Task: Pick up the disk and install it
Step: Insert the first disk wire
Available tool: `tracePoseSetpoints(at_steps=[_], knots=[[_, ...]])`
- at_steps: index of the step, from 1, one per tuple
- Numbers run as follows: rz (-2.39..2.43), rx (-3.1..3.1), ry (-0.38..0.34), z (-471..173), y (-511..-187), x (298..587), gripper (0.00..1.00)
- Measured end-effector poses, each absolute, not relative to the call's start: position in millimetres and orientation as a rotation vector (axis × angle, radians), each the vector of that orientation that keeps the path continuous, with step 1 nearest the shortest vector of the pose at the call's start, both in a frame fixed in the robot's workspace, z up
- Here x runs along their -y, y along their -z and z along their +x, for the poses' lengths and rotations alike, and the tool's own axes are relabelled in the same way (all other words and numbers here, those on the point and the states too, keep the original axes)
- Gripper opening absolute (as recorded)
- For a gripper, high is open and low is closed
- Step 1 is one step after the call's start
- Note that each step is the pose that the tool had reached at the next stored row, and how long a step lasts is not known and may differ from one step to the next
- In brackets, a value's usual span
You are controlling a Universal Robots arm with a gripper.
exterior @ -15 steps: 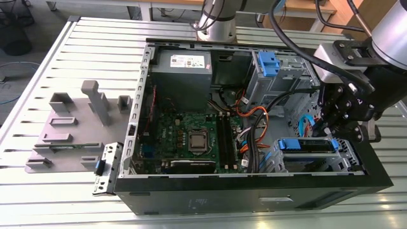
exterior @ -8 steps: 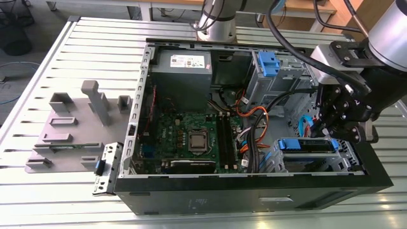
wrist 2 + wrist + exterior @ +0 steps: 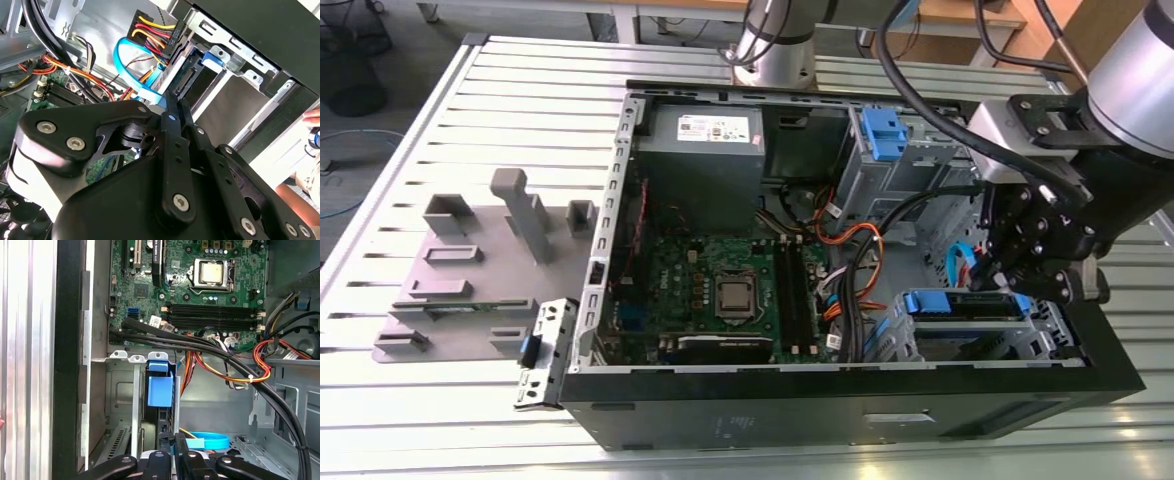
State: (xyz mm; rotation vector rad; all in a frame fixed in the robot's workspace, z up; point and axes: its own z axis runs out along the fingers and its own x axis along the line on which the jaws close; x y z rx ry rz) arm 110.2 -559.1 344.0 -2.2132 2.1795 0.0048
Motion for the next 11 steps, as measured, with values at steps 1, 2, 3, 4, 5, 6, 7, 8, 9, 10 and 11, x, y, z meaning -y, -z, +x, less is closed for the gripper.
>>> tracePoseSetpoints(at_steps=[1, 2, 3, 4, 5, 6, 7, 8, 9, 10, 11], knots=[[-2.214, -2.180, -0.004, 110.2, -343.7, 559.1, 0.16], [-2.214, -2.179, -0.005, 110.2, -343.2, 559.1, 0.16], [-2.214, -2.179, -0.004, 110.2, -343.0, 559.1, 0.16], [-2.214, -2.179, -0.004, 110.2, -342.8, 559.2, 0.16], [-2.214, -2.179, -0.004, 110.2, -342.6, 559.2, 0.16], [-2.214, -2.179, -0.005, 110.2, -342.3, 559.2, 0.16], [-2.214, -2.179, -0.005, 110.2, -342.1, 559.2, 0.16], [-2.214, -2.179, -0.004, 110.2, -341.9, 559.2, 0.16], [-2.214, -2.179, -0.005, 110.3, -341.8, 559.2, 0.16], [-2.214, -2.179, -0.005, 110.6, -341.7, 559.3, 0.16], [-2.214, -2.179, -0.005, 110.9, -341.6, 559.3, 0.16]])
